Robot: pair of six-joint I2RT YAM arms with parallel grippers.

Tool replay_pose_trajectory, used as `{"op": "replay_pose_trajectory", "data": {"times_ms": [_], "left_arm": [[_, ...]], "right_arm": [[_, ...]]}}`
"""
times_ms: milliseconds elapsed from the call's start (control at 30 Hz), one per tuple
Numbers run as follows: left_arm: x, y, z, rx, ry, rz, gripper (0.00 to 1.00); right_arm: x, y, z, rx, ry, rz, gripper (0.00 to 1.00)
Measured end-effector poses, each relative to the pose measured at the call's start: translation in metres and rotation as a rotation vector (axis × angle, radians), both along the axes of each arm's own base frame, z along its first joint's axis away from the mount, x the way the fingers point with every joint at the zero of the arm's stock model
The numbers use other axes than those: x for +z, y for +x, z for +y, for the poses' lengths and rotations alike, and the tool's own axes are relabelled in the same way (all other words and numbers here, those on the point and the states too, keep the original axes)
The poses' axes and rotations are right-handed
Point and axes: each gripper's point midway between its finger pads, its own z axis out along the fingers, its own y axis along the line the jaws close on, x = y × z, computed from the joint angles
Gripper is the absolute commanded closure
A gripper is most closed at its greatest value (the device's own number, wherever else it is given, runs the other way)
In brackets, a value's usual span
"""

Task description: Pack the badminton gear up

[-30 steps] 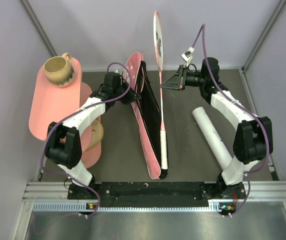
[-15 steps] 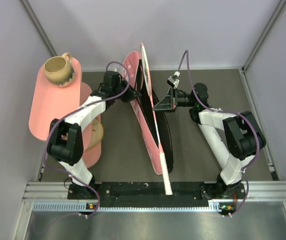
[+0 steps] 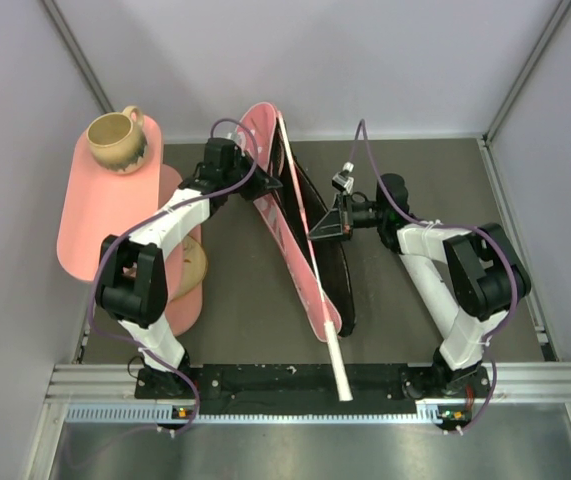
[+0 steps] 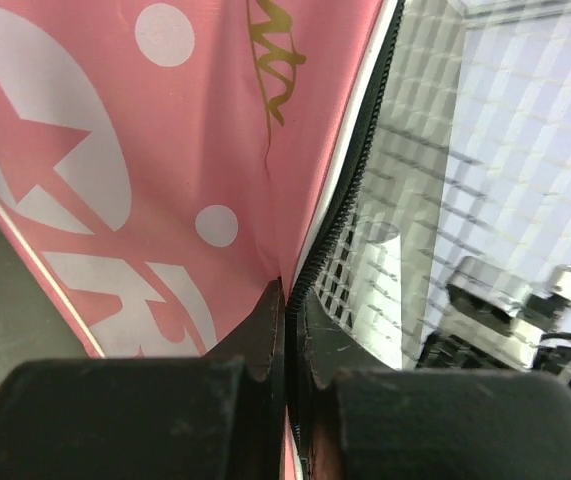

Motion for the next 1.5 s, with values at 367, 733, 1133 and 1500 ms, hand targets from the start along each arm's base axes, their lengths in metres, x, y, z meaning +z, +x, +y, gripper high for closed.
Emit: {"op": "replay_pose_trajectory", "data": {"times_ms": [367, 733, 1133, 1500], "left_arm": [[0.004, 0.003, 0.001, -0.02, 0.002, -0.037, 1.0], [-0.004, 0.003, 0.008, 0.013, 0.031, -0.006, 1.0], [-0.008, 0.006, 0.018, 0.051, 0.07, 0.038, 1.0], [-0.01, 0.008, 0.022, 0.064, 0.083, 0.04, 1.0]], "right_arm": [[-0.032, 0.014, -0.004, -0.06, -0.309, -0.086, 1.0], [-0.007, 0.028, -0.019, -0.117, -0.471, -0.237, 1.0], [0.071, 0.047, -0.031, -0.231, -0.493, -0.507, 1.0], [0.024, 0.051, -0.064, -0.296, -0.706, -0.537, 0.88]]}}
